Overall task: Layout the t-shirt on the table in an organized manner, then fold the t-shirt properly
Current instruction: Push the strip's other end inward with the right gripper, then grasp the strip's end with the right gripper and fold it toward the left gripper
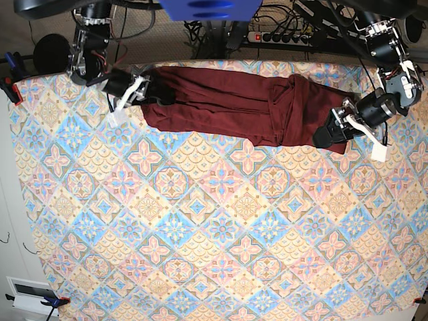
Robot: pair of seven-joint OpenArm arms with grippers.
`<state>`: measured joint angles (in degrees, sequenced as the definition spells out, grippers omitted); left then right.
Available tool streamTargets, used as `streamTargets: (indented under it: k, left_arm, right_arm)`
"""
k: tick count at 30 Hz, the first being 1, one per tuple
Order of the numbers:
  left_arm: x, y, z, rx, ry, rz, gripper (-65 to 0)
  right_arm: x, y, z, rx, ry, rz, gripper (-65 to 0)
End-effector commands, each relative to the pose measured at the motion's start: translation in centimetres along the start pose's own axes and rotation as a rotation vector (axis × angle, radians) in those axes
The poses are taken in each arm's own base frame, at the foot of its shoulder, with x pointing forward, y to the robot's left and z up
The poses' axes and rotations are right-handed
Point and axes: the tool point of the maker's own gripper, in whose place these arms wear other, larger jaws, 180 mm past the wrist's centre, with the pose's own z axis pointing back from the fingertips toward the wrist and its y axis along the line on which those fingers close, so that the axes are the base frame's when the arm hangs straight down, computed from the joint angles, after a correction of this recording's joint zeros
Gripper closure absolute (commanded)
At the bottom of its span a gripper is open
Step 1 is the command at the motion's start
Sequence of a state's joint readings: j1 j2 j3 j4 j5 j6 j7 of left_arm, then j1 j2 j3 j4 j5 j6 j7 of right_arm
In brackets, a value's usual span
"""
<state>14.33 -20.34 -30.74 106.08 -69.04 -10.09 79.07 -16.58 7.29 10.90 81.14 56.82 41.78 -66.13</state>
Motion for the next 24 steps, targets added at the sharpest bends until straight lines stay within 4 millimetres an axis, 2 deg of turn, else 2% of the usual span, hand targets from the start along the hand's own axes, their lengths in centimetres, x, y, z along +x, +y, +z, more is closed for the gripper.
streamTargets:
  k: [1,5,6,8,11,17,24]
  left_arm:
    - [1.1,-0.6,0.4,-0.017,-0.03,-0.025,-41.8]
    - [1.1,-0.6,0.4,-0.017,-0.03,-0.025,-41.8]
    - [1.1,-0.6,0.4,-0.017,-0.03,-0.025,-41.8]
    - [1.2,-0.6,0.5,-0.018,-0.031,-0.024,-41.8]
    - [1.2,-0.6,0.5,-0.018,-0.033,-0.024,-41.8]
    - [1.2,-0.6,0.5,-0.018,-0.037,-0.024,-41.8]
    - [1.2,-0.7,0.5,-0.021,-0.037,-0.023,-41.8]
  right_arm:
    - [-4.2,-1.3,0.1,-0.079,0.186,-0.012,-29.0]
    - [-4.0,-1.4,0.2,-0.083,0.181,-0.012,-3.3]
    - [-3.9,-1.4,0.2,-0.084,0.177,-0.011,0.0]
    - [-3.6,-1.9,0.7,-0.098,0.163,-0.013,0.0]
    - [-1.6,-2.6,2.0,-0.138,0.106,0.011,-0.1]
    - [5.1,-3.0,3.4,-0.179,0.002,0.145,-0.2]
    - [10.3,-3.8,5.0,-0.228,-0.071,0.244,-0.2]
